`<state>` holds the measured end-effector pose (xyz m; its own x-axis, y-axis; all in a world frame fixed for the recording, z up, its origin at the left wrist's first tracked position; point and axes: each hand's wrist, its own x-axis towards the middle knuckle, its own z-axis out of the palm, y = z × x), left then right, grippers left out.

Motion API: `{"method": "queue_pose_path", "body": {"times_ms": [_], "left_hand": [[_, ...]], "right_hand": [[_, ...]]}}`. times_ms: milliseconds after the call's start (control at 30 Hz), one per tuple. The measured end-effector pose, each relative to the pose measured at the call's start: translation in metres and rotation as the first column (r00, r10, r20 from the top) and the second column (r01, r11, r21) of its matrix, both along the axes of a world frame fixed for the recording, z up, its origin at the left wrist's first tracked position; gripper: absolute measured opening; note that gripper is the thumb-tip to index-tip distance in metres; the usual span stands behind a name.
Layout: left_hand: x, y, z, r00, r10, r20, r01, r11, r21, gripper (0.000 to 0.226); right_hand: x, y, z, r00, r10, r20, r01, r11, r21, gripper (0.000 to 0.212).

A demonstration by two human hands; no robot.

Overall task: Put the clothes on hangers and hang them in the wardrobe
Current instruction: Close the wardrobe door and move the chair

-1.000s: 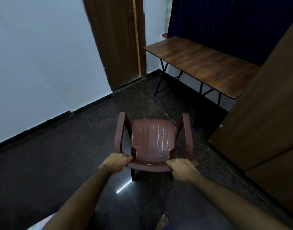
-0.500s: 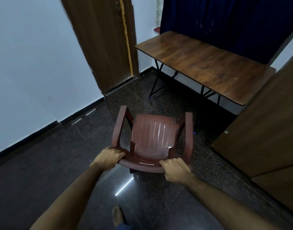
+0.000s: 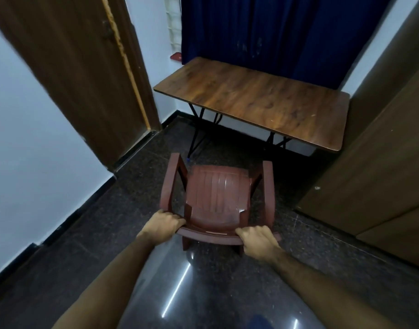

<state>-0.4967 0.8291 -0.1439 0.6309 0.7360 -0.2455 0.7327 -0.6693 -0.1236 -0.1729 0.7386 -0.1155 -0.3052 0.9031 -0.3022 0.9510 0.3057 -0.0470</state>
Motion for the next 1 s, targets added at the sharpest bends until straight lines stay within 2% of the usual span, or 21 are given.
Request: {"method": "queue_pose_path", "body": {"times_ms": [100, 267, 400, 433, 600, 700, 767, 867, 1000], "left_hand": [[-0.014, 0.044, -0.005, 1.0, -0.018, -0.002, 0.018, 1.0, -0.004, 0.03], [-0.035, 0.126, 0.005, 0.988, -0.154, -0.007, 0.154, 0.987, 0.035, 0.031], [-0.073, 0.186, 0.005, 0.989, -0.143, -0.039, 0.144, 0.988, 0.05, 0.035], [-0.076, 0.197, 0.007, 0.99, -0.139, -0.029, 0.14, 0.99, 0.009, 0.035], [-0.054, 0.253, 0.004, 0.954, -0.296, 0.043, 0.297, 0.955, -0.014, 0.036], [-0.045, 0.294, 0.002, 0.951, -0.3, 0.071, 0.302, 0.953, -0.026, 0.037], [-0.043, 0.317, -0.002, 0.951, -0.306, 0.029, 0.308, 0.948, -0.078, 0.041], [-0.044, 0.352, -0.01, 0.944, -0.329, 0.019, 0.33, 0.944, -0.024, 0.041], [-0.038, 0.4, 0.0, 0.937, -0.348, 0.025, 0.349, 0.937, -0.035, 0.041]], "right_hand": [[-0.02, 0.023, 0.001, 0.997, -0.072, -0.012, 0.072, 0.997, 0.016, 0.029], [-0.048, 0.08, 0.0, 0.994, -0.104, -0.019, 0.104, 0.993, 0.052, 0.032], [-0.094, 0.123, -0.003, 0.996, -0.083, -0.043, 0.085, 0.994, 0.065, 0.03], [-0.097, 0.134, -0.005, 0.996, -0.076, -0.036, 0.078, 0.995, 0.061, 0.032], [-0.068, 0.186, -0.014, 0.994, -0.109, -0.014, 0.109, 0.993, 0.041, 0.043], [-0.065, 0.217, -0.018, 0.983, -0.182, -0.003, 0.182, 0.983, 0.028, 0.047], [-0.068, 0.235, -0.018, 0.981, -0.191, 0.02, 0.191, 0.981, 0.02, 0.05], [-0.068, 0.262, -0.021, 0.968, -0.248, 0.027, 0.247, 0.969, 0.028, 0.052], [-0.086, 0.298, -0.018, 0.945, -0.325, 0.038, 0.325, 0.945, 0.025, 0.055]]}}
